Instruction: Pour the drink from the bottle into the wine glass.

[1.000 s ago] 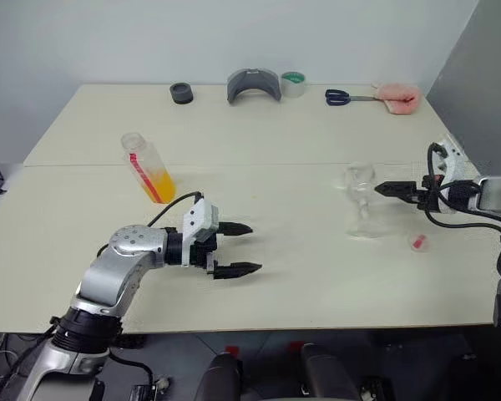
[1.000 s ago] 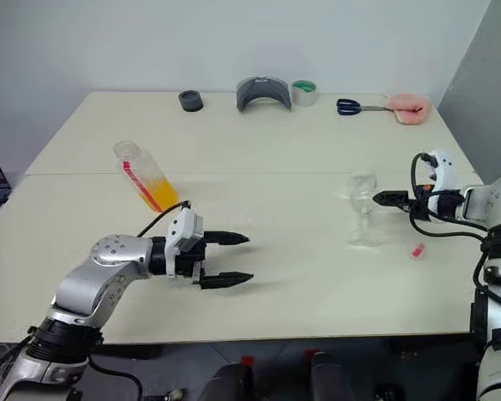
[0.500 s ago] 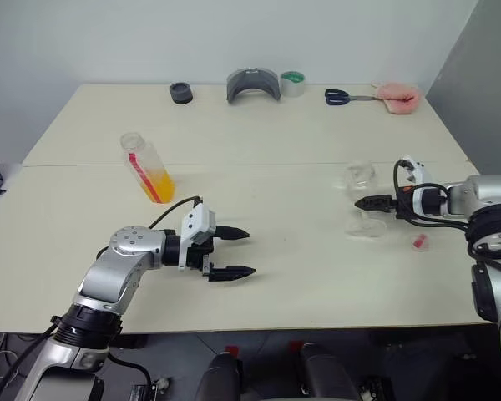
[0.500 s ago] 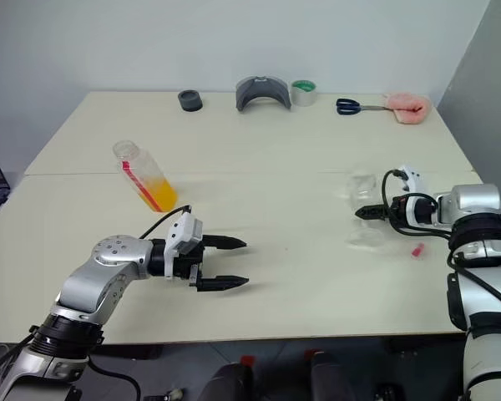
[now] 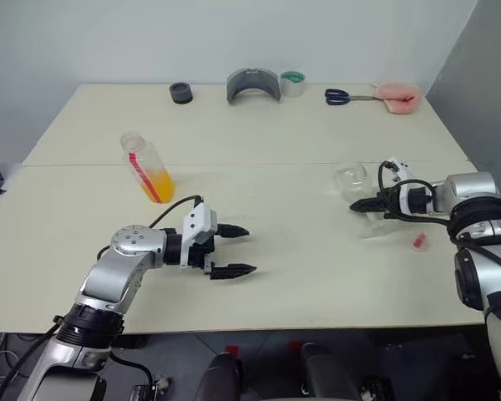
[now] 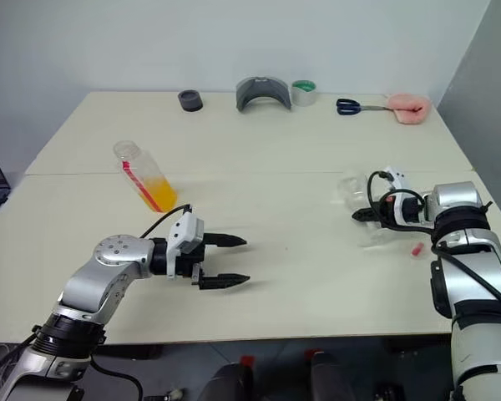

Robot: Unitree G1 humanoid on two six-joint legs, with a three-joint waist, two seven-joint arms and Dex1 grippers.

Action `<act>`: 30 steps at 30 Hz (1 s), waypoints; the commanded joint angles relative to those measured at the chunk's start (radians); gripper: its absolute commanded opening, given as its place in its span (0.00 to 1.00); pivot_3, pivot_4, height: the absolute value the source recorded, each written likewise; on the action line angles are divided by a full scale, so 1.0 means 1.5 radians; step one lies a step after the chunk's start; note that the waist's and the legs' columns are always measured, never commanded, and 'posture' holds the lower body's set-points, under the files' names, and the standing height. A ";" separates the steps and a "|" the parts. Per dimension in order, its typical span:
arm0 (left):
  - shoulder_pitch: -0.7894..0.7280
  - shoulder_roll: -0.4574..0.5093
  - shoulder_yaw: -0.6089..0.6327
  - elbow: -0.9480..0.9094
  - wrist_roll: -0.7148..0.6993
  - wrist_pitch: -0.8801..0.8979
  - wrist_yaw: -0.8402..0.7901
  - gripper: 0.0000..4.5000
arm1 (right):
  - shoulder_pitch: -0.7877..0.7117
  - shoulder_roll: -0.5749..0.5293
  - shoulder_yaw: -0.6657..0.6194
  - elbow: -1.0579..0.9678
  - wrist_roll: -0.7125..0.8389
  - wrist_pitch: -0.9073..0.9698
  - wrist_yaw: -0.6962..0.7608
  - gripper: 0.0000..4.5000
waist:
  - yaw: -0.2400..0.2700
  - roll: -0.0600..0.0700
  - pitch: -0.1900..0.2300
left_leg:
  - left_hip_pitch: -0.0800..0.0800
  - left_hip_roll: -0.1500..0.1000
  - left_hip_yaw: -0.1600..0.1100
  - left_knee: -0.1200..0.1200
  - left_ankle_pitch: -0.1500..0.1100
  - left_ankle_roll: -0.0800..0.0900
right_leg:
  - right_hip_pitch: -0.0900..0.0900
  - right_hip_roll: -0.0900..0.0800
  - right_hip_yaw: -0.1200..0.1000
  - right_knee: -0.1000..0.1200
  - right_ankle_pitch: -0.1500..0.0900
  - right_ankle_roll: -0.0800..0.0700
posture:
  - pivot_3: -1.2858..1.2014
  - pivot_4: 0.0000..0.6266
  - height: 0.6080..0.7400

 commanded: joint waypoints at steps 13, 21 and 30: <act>-0.038 -0.018 -0.006 0.003 0.015 -0.007 0.012 1.00 | 0.082 0.165 -0.161 -0.194 0.014 -0.303 -0.361 0.05 | -0.001 0.000 0.000 | -0.001 0.000 0.001 0.000 0.000 0.000 | -0.001 0.000 0.001 0.000 0.000 0.000 | 0.52 0.24 1.00; -0.047 -0.020 -0.017 0.003 0.022 -0.011 -0.003 1.00 | 0.279 0.231 -0.145 -0.410 -0.008 -0.331 -0.482 0.05 | 0.000 0.000 -0.001 | 0.001 0.000 0.000 0.001 0.000 0.000 | 0.002 0.000 0.000 0.000 0.001 0.001 | 0.52 0.24 1.00; -0.063 -0.023 -0.027 0.011 0.029 -0.012 -0.017 1.00 | 0.439 0.176 -0.132 -0.691 0.024 -0.148 -0.472 0.05 | 0.017 0.000 -0.001 | 0.001 -0.001 -0.002 0.000 0.000 0.000 | 0.003 0.000 -0.001 -0.001 0.000 0.001 | 0.52 0.24 1.00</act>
